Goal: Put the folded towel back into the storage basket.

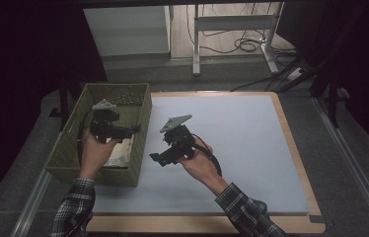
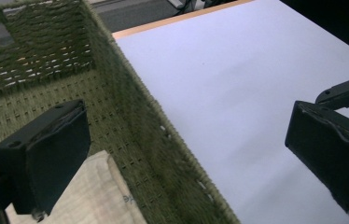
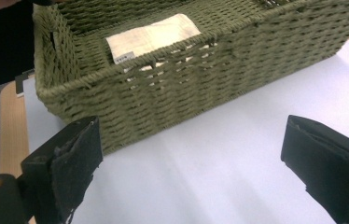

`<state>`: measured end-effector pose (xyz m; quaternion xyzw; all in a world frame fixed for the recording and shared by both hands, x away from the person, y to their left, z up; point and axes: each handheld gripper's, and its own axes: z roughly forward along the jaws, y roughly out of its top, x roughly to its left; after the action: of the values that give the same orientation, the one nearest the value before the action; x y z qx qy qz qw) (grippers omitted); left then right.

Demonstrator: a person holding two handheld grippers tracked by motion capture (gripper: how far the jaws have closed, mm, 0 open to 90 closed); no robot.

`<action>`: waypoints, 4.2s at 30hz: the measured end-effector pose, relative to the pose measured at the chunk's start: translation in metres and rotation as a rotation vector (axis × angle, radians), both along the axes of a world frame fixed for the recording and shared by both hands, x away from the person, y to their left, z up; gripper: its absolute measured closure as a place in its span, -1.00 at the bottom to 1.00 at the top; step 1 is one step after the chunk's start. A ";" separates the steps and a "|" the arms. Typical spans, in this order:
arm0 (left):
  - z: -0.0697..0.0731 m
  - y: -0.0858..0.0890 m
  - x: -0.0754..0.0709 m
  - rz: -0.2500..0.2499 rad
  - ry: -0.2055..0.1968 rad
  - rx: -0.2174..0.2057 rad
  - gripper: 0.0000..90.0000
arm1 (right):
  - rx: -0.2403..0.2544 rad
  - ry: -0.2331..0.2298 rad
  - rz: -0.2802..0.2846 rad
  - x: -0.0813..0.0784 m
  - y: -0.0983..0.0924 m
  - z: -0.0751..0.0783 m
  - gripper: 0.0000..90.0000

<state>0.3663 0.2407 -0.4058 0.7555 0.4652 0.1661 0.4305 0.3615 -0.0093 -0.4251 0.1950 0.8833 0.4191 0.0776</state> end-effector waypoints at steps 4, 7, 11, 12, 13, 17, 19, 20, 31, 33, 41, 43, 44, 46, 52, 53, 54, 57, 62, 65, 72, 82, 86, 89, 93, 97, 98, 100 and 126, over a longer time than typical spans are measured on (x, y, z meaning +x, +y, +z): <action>0.002 -0.007 -0.003 -0.018 -0.013 0.013 -0.99 | -0.003 -0.003 -0.007 0.000 -0.009 0.000 -0.88; 0.002 -0.012 -0.004 -0.027 -0.021 0.019 -0.99 | -0.002 -0.005 -0.010 0.000 -0.014 -0.001 -0.88; 0.002 -0.023 -0.004 -0.051 -0.023 0.044 -0.99 | -0.006 -0.003 -0.022 0.000 -0.026 -0.002 -0.88; 0.002 -0.029 -0.004 -0.058 -0.020 0.049 -0.99 | -0.006 -0.004 -0.025 -0.001 -0.029 -0.002 -0.88; 0.002 -0.029 -0.004 -0.058 -0.020 0.049 -0.99 | -0.006 -0.004 -0.025 -0.001 -0.029 -0.002 -0.88; 0.001 -0.039 -0.005 -0.074 -0.017 0.059 -0.99 | -0.007 -0.007 -0.035 -0.002 -0.040 -0.003 -0.88; 0.001 -0.044 -0.005 -0.084 -0.018 0.060 -0.99 | -0.008 -0.004 -0.042 -0.003 -0.046 -0.004 -0.89; 0.001 -0.048 -0.005 -0.092 -0.020 0.065 -0.99 | -0.009 -0.003 -0.049 -0.003 -0.051 -0.004 -0.89; 0.001 -0.072 -0.005 -0.137 -0.023 0.060 -0.99 | -0.020 -0.011 -0.082 -0.006 -0.080 -0.006 -0.89; 0.000 -0.077 -0.005 -0.149 -0.023 0.063 -0.99 | -0.022 -0.012 -0.085 -0.006 -0.083 -0.006 -0.89; -0.004 -0.097 -0.006 -0.177 -0.028 0.055 -0.99 | -0.022 -0.005 -0.115 -0.009 -0.109 -0.012 -0.89; -0.005 -0.100 -0.006 -0.180 -0.027 0.056 -0.99 | -0.020 -0.005 -0.119 -0.009 -0.112 -0.012 -0.89; -0.007 -0.104 -0.006 -0.188 -0.024 0.058 -0.99 | -0.017 -0.002 -0.128 -0.009 -0.119 -0.014 -0.89; -0.009 -0.109 -0.007 -0.191 -0.027 0.063 -0.99 | -0.018 0.000 -0.138 -0.010 -0.125 -0.015 -0.89; -0.015 -0.120 -0.008 -0.209 -0.023 0.054 -0.99 | -0.025 0.002 -0.159 -0.012 -0.144 -0.020 -0.89; -0.016 -0.122 -0.008 -0.214 -0.021 0.052 -0.99 | -0.025 0.002 -0.159 -0.012 -0.144 -0.020 -0.89; -0.019 -0.126 -0.009 -0.223 -0.019 0.047 -0.99 | -0.025 0.004 -0.164 -0.012 -0.150 -0.021 -0.89; -0.024 -0.133 -0.011 -0.233 -0.016 0.042 -0.99 | -0.022 0.005 -0.173 -0.014 -0.159 -0.023 -0.89; -0.030 -0.141 -0.014 -0.247 -0.010 0.030 -0.99 | -0.020 0.007 -0.186 -0.015 -0.171 -0.024 -0.89; -0.035 -0.145 -0.017 -0.255 -0.008 0.021 -0.99 | -0.020 0.008 -0.199 -0.017 -0.184 -0.025 -0.89; -0.045 -0.148 -0.025 -0.267 -0.006 0.027 -0.99 | -0.022 0.012 -0.221 -0.023 -0.202 -0.030 -0.89; -0.058 -0.145 -0.046 -0.266 -0.014 0.044 -0.99 | -0.027 0.007 -0.260 -0.035 -0.233 -0.035 -0.89; -0.067 -0.144 -0.053 -0.264 -0.011 0.060 -0.99 | -0.036 0.006 -0.272 -0.040 -0.241 -0.039 -0.89; -0.075 -0.143 -0.059 -0.264 -0.006 0.062 -0.99 | -0.045 0.009 -0.278 -0.043 -0.246 -0.045 -0.89; -0.084 -0.141 -0.064 -0.262 0.000 0.060 -0.99 | -0.055 0.015 -0.289 -0.047 -0.252 -0.053 -0.91; -0.095 -0.138 -0.069 -0.257 0.007 0.055 -0.99 | -0.056 0.021 -0.294 -0.049 -0.256 -0.060 -0.92; -0.100 -0.137 -0.072 -0.254 0.011 0.054 -0.99 | -0.053 0.028 -0.296 -0.051 -0.259 -0.065 -0.93; -0.102 -0.137 -0.073 -0.254 0.014 0.057 -0.99 | -0.060 0.030 -0.299 -0.052 -0.261 -0.070 -0.94; -0.143 -0.143 -0.085 -0.225 0.079 0.200 -1.00 | -0.129 0.001 -0.315 -0.061 -0.264 -0.108 -0.99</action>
<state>0.2816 0.0975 -0.5484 0.8479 0.3752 0.1323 0.3504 0.3003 -0.2731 -0.5332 0.3260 0.8669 0.3441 0.1541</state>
